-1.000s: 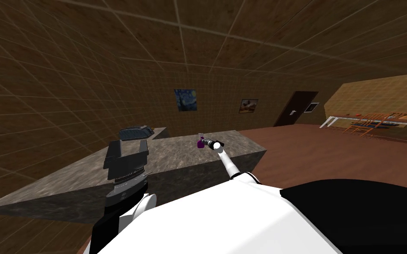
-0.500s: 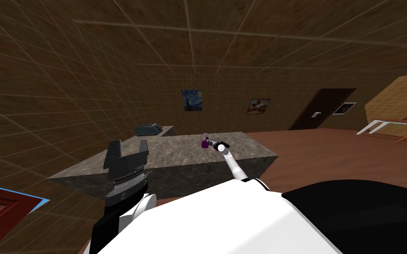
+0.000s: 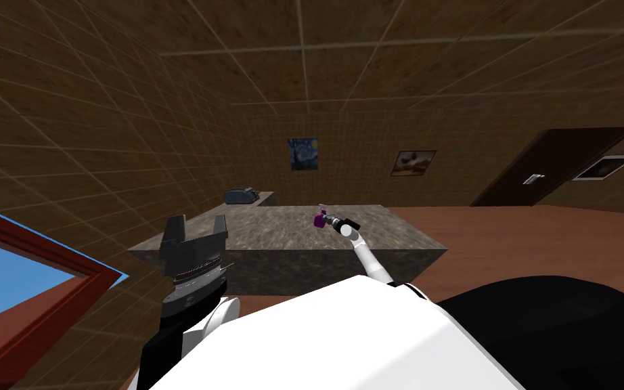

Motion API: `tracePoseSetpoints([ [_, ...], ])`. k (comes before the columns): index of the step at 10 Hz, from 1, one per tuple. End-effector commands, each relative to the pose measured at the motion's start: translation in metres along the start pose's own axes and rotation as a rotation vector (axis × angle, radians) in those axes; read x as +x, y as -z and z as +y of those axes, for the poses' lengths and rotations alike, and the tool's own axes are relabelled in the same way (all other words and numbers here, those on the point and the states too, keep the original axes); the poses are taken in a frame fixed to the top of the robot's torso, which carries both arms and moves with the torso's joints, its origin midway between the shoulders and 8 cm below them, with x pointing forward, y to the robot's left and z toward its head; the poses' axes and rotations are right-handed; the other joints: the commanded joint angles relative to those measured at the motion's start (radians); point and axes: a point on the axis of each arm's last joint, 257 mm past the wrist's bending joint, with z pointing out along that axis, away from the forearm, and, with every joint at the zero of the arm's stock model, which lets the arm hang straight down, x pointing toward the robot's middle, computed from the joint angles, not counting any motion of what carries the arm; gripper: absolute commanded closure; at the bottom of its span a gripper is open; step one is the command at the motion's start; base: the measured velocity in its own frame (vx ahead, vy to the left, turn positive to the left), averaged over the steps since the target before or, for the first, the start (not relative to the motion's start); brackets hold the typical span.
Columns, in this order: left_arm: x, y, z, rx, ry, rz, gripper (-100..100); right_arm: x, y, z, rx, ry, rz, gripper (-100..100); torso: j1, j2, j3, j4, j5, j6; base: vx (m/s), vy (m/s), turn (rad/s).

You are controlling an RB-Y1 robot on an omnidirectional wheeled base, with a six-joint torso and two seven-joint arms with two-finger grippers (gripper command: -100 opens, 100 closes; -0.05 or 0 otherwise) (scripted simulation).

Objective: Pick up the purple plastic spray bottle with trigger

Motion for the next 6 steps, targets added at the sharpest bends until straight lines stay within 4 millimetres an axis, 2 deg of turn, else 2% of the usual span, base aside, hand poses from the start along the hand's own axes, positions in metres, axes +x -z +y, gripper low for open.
tracePoseSetpoints([
  [1,0.0,0.0,0.0,0.0,0.0,0.0,0,0.004,0.015,0.017,-0.032,0.012,0.009,100,0.0,0.0,0.0,0.0,0.0,0.0,-0.011,-0.003,0.3],
  [2,0.0,0.0,0.0,0.0,0.0,0.0,0,0.007,0.015,0.015,-0.029,-0.013,0.016,100,0.0,0.0,0.0,0.0,0.0,-0.001,-0.007,-0.008,0.123],
  [3,0.0,0.0,0.0,0.0,0.0,0.0,0,0.009,0.028,0.028,-0.055,0.004,0.02,100,0.0,0.0,0.0,0.0,0.0,0.001,-0.01,0.002,0.205],
  [5,0.0,0.0,0.0,0.0,0.0,0.0,0,0.01,0.027,0.027,-0.05,-0.005,0.022,100,0.0,0.001,0.0,0.0,0.0,0.001,-0.013,-0.006,0.064],
  [6,0.0,0.0,0.0,0.0,0.0,0.0,0,0.01,0.028,0.027,-0.05,-0.009,0.023,0,0.0,0.0,0.0,0.0,0.0,0.001,0.0,0.0,0.0],
])
